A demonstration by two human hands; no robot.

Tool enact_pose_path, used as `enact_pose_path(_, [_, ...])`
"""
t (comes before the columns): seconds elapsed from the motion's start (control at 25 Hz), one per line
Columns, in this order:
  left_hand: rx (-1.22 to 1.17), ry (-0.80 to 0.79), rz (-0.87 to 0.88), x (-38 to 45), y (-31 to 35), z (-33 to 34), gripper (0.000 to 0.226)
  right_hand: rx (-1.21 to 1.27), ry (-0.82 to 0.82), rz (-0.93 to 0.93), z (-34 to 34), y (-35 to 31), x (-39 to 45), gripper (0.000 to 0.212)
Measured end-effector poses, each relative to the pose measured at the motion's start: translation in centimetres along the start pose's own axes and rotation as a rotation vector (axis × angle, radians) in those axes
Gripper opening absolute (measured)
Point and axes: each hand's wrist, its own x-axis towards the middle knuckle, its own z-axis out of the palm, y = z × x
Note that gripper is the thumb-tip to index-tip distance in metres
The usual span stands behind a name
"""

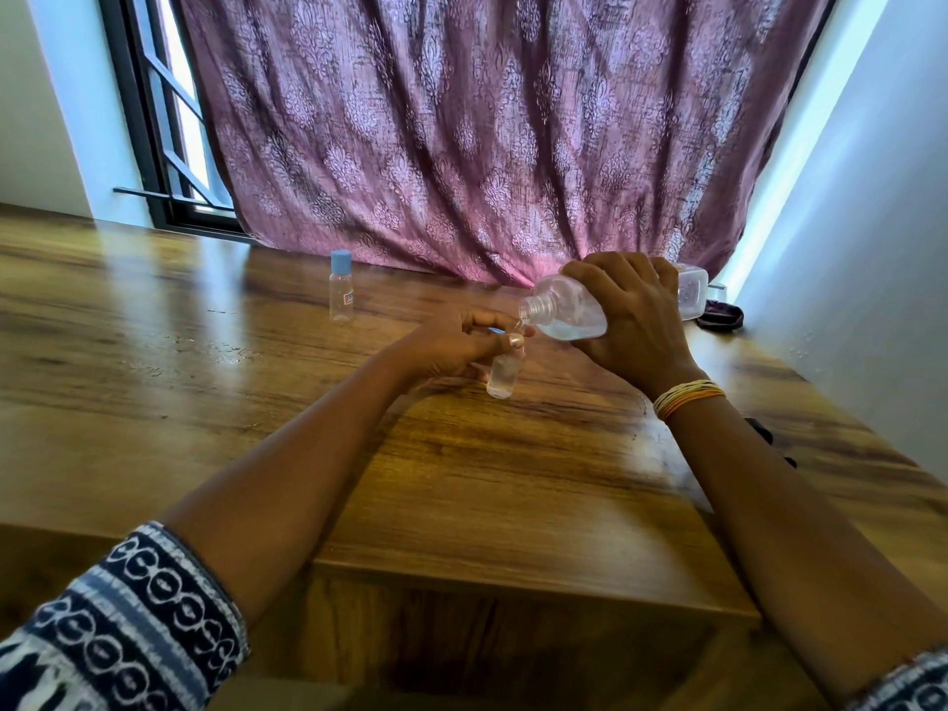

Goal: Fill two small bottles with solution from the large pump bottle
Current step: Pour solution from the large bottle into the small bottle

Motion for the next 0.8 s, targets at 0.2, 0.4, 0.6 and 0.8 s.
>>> enact_pose_path(0.2, [0.001, -0.005, 0.005, -0.04, 0.10, -0.06, 0.019, 0.000, 0.001, -0.001, -0.02, 0.04, 0.04, 0.056])
enact_pose_path(0.4, [-0.019, -0.025, 0.011, -0.19, 0.29, 0.01, 0.026, -0.012, 0.002, -0.002, 0.01, 0.00, 0.01, 0.056])
enact_pose_path(0.6, [-0.012, -0.021, 0.000, -0.17, 0.36, 0.03, 0.029, -0.006, -0.006, 0.001, -0.04, -0.02, 0.05, 0.057])
enact_pose_path(0.8, [-0.007, -0.021, 0.009, 0.00, 0.28, -0.02, 0.031, -0.002, -0.006, 0.003, -0.07, -0.13, 0.07, 0.057])
